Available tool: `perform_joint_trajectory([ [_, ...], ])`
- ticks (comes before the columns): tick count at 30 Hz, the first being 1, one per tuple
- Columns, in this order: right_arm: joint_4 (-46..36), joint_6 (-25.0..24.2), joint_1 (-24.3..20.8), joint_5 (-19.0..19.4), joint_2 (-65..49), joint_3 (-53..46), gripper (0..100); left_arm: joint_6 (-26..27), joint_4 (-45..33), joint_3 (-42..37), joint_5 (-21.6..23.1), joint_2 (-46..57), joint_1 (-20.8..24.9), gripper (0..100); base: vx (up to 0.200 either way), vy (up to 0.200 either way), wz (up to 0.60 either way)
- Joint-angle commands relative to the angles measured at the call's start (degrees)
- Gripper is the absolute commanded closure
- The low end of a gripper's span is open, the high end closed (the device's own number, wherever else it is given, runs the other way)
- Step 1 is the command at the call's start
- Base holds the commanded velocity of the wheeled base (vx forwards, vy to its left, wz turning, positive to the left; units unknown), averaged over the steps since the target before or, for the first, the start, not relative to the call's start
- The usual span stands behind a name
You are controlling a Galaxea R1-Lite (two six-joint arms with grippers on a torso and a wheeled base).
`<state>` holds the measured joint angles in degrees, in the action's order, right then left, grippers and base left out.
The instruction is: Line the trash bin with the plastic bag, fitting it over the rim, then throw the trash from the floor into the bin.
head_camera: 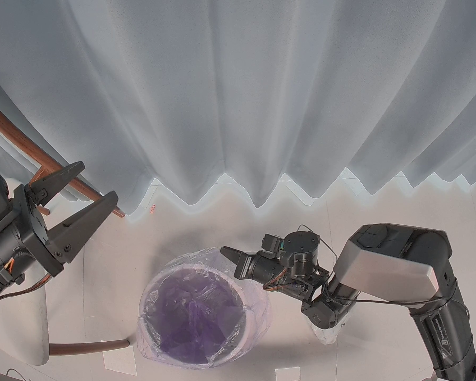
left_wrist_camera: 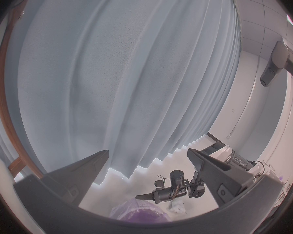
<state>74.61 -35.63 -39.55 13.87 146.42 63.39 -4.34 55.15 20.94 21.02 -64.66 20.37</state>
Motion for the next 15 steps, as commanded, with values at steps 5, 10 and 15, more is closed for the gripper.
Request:
perform_joint_trajectory([
  [5,0.10,-0.05,0.43,0.10,3.78,0.94,100,0.12,0.05,-0.20,-0.01,0.06,-0.07,0,0.000,0.000,0.00],
  [10,0.80,0.30,0.35,0.01,3.78,0.33,0,0.12,0.05,-0.29,-0.01,0.06,-0.07,0,0.000,0.000,0.00],
  [15,7.22,-0.67,0.35,0.01,0.53,-3.01,0,0.12,0.05,-0.29,-0.10,0.41,-0.07,0,0.000,0.000,0.00],
])
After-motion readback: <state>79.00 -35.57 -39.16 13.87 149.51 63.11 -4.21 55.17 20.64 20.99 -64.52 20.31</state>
